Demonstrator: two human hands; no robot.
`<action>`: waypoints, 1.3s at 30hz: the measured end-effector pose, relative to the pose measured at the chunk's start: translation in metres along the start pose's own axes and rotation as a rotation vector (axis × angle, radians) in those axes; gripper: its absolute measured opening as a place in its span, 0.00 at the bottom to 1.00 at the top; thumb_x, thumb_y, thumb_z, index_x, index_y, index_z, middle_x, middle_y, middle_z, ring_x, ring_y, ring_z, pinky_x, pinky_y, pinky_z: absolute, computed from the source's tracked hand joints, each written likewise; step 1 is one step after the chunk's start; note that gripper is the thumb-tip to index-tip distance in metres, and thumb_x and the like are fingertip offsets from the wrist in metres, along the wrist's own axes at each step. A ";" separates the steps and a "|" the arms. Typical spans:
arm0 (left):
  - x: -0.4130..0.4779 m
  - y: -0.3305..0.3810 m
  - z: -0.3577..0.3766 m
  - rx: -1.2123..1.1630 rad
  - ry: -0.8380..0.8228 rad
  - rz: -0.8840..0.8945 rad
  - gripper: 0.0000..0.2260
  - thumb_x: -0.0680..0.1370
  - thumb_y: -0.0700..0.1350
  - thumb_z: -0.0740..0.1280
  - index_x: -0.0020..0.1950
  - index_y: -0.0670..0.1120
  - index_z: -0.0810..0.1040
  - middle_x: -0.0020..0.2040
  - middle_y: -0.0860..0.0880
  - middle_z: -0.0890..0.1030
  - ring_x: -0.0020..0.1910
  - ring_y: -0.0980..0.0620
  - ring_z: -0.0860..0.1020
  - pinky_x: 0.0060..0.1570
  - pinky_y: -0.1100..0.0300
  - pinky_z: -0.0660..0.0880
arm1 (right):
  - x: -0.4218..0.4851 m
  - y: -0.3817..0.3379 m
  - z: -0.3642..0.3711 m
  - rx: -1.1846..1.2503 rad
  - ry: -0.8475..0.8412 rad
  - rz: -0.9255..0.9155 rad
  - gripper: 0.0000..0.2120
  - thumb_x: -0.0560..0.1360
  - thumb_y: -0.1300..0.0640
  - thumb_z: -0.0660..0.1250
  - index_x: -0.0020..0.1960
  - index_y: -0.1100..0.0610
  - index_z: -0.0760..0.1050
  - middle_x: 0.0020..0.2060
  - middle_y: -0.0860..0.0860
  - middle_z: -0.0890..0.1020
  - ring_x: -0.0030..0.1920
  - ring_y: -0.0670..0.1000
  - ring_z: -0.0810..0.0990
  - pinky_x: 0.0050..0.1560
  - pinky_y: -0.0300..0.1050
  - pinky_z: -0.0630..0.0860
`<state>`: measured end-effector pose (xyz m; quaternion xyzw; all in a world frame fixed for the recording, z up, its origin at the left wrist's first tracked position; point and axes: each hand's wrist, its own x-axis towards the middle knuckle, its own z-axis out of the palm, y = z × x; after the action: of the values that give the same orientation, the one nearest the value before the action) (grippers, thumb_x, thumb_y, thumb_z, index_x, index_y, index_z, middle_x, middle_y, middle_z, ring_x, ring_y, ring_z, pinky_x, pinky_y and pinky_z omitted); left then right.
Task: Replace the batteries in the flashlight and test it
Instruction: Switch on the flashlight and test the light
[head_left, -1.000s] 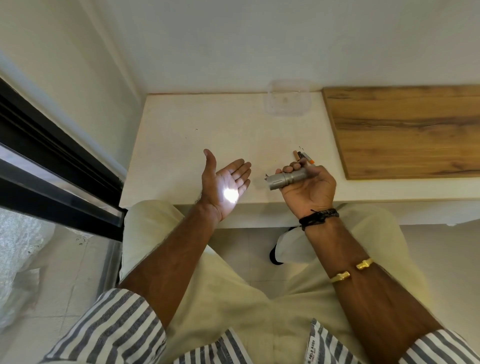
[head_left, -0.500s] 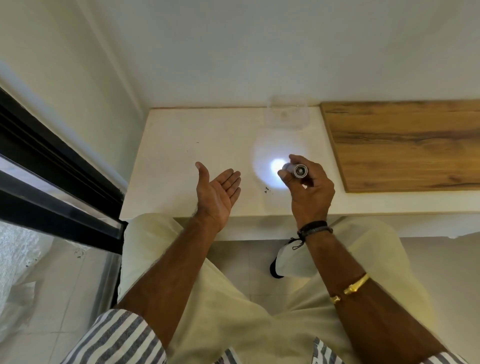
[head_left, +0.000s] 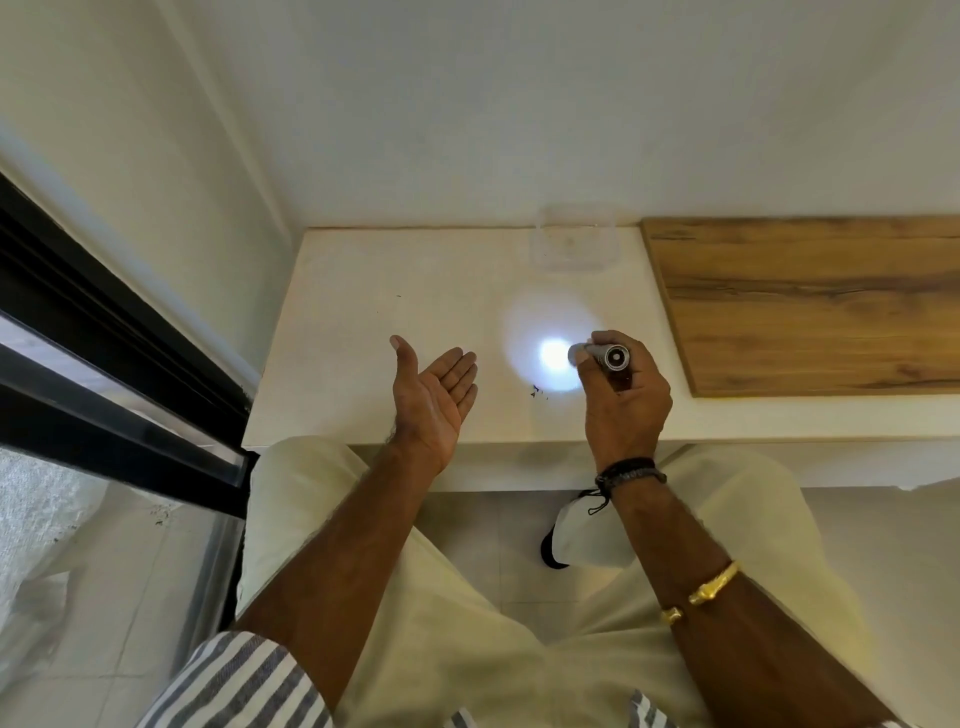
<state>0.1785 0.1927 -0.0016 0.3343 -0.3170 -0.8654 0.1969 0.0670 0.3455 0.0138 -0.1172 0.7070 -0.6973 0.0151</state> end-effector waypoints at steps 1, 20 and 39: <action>0.000 0.000 0.000 0.003 0.001 0.002 0.43 0.76 0.73 0.46 0.76 0.40 0.65 0.75 0.41 0.69 0.74 0.42 0.68 0.76 0.47 0.60 | 0.001 0.000 -0.001 0.008 -0.001 -0.024 0.11 0.74 0.64 0.75 0.55 0.56 0.83 0.52 0.53 0.86 0.54 0.50 0.84 0.53 0.42 0.81; 0.002 -0.002 0.001 -0.022 -0.061 -0.052 0.45 0.75 0.75 0.47 0.77 0.40 0.61 0.77 0.41 0.66 0.76 0.44 0.64 0.77 0.48 0.56 | 0.016 0.005 -0.011 0.864 -0.114 0.509 0.07 0.82 0.55 0.64 0.56 0.58 0.77 0.53 0.57 0.82 0.59 0.58 0.82 0.65 0.58 0.78; -0.003 -0.008 0.003 0.006 -0.126 -0.138 0.48 0.73 0.76 0.48 0.78 0.39 0.60 0.78 0.41 0.64 0.77 0.45 0.62 0.78 0.48 0.54 | 0.013 0.000 -0.018 1.226 -0.099 0.729 0.18 0.77 0.48 0.52 0.41 0.59 0.73 0.37 0.54 0.71 0.38 0.56 0.73 0.61 0.57 0.68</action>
<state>0.1772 0.2011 -0.0035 0.3010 -0.3075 -0.8952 0.1156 0.0508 0.3603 0.0162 0.1247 0.1804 -0.9135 0.3426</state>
